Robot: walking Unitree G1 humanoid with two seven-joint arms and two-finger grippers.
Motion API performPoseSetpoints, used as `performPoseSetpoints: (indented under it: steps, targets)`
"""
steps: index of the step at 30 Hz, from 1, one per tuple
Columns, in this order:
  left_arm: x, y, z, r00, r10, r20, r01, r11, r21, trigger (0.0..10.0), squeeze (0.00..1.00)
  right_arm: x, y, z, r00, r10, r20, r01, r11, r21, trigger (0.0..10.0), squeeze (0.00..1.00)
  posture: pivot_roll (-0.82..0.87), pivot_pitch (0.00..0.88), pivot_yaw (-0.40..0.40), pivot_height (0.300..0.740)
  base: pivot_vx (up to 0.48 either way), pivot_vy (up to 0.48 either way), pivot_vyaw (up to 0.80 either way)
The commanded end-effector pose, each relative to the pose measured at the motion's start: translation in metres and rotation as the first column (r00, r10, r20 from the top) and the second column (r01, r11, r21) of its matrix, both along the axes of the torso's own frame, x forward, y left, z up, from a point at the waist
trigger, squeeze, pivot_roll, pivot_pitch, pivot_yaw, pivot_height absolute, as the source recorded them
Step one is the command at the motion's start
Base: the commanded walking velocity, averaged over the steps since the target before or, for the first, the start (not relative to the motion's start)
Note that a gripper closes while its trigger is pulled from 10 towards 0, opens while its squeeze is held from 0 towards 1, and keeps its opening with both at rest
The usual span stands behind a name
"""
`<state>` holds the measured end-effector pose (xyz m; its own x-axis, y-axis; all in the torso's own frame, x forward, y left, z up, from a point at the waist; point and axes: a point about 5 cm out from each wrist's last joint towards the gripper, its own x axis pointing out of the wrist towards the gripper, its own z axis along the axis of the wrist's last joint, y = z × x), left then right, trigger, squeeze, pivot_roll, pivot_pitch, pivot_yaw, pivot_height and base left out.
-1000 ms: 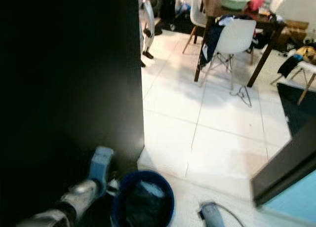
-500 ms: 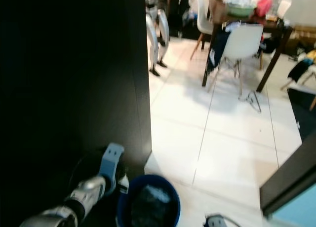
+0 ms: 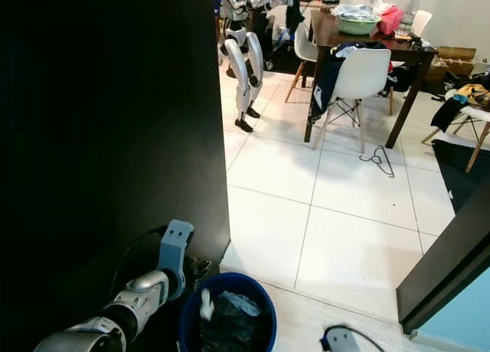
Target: Clean up the room
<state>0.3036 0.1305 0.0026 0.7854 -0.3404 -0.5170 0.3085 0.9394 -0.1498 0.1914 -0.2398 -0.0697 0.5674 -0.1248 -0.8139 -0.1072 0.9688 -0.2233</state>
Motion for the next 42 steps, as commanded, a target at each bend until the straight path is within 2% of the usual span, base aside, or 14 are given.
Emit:
performPoseSetpoints:
  steps: [1,4,5,6,9,11,12,14,16,20,26,27,34,42]
  targets:
    - [-0.004,0.001,-0.005,1.000,0.005,-0.031,-0.005,1.000,-0.005,10.0,1.00,0.019,-0.001,0.012,0.996,-0.009,0.084,0.009,1.000,0.003,10.0,0.00,-0.03,0.055,-0.025,0.740,0.000,0.000,0.00]
    - [-0.004,0.001,-0.005,0.999,0.004,-0.033,-0.004,1.000,-0.004,10.0,1.00,0.024,-0.001,0.015,0.995,-0.009,0.100,0.008,1.000,0.004,10.0,0.00,-0.03,0.055,-0.025,0.740,0.000,0.000,0.00]
    - [-0.006,0.003,-0.007,0.999,0.009,-0.037,-0.009,1.000,0.012,10.0,0.00,0.044,0.005,0.026,0.987,0.015,0.157,-0.017,1.000,0.012,10.0,0.00,-0.02,0.050,-0.025,0.740,0.000,0.000,0.00]
    - [-0.009,0.008,-0.010,0.999,0.019,-0.042,-0.018,0.999,0.035,10.0,0.00,0.072,0.023,0.043,0.969,0.073,0.234,-0.090,0.994,0.059,10.0,0.00,-0.01,0.053,-0.030,0.740,0.000,0.000,0.00]
    - [-0.012,0.013,-0.013,0.999,0.029,-0.042,-0.026,0.998,0.063,10.0,0.00,0.094,0.046,0.058,0.946,0.147,0.289,-0.186,0.976,0.113,10.0,0.00,0.00,0.057,-0.033,0.740,0.000,0.000,0.00]
    - [-0.017,0.022,-0.017,0.998,0.045,-0.034,-0.040,0.993,0.114,10.0,0.00,0.111,0.084,0.071,0.912,0.267,0.312,-0.335,0.923,0.189,10.0,0.00,0.03,0.061,-0.042,0.740,0.000,0.000,0.00]
    - [-0.017,0.022,-0.017,0.998,0.045,-0.034,-0.040,0.993,0.114,10.0,0.00,0.111,0.084,0.071,0.912,0.267,0.312,-0.335,0.923,0.189,10.0,0.00,0.03,0.061,-0.042,0.740,0.000,0.000,0.00]
    - [-0.020,0.036,-0.018,0.997,0.071,0.012,-0.072,0.979,0.193,10.0,0.00,0.102,0.120,0.061,0.874,0.440,0.204,-0.479,0.852,0.213,10.0,0.00,0.08,0.072,-0.061,0.740,0.000,0.000,0.00]
    - [-0.020,0.036,-0.018,0.997,0.071,0.012,-0.072,0.979,0.193,10.0,0.00,0.102,0.120,0.061,0.874,0.440,0.204,-0.479,0.852,0.213,10.0,0.00,0.08,0.072,-0.061,0.740,0.000,0.000,0.00]
    - [-0.021,0.057,-0.010,0.989,0.063,0.134,-0.098,0.957,0.274,10.0,0.00,0.083,0.152,0.046,0.818,0.570,0.082,-0.572,0.787,0.230,10.0,0.00,0.18,0.108,-0.102,0.740,0.000,0.000,0.00]
    - [-0.020,0.063,0.003,0.968,0.010,0.250,-0.092,0.943,0.319,10.0,0.00,0.078,0.163,0.043,0.825,0.562,0.066,-0.562,0.801,0.208,10.0,0.00,0.23,0.128,-0.116,0.740,0.000,0.000,0.00]
    - [-0.019,0.060,0.011,0.952,-0.041,0.303,-0.064,0.942,0.330,10.0,0.00,0.080,0.170,0.046,0.836,0.539,0.105,-0.547,0.803,0.238,10.0,1.00,0.26,0.140,-0.125,0.740,0.000,0.000,0.00]
    - [-0.022,0.057,0.013,0.942,-0.088,0.322,-0.032,0.936,0.351,10.0,0.00,0.081,0.181,0.050,0.850,0.512,0.123,-0.522,0.789,0.325,10.0,1.00,0.27,0.145,-0.126,0.740,0.000,0.000,0.00]
    - [-0.027,0.050,0.011,0.942,-0.134,0.309,0.012,0.930,0.367,10.0,0.00,0.087,0.173,0.053,0.864,0.489,0.119,-0.501,0.815,0.290,10.0,1.00,0.26,0.141,-0.122,0.740,0.000,0.000,0.00]
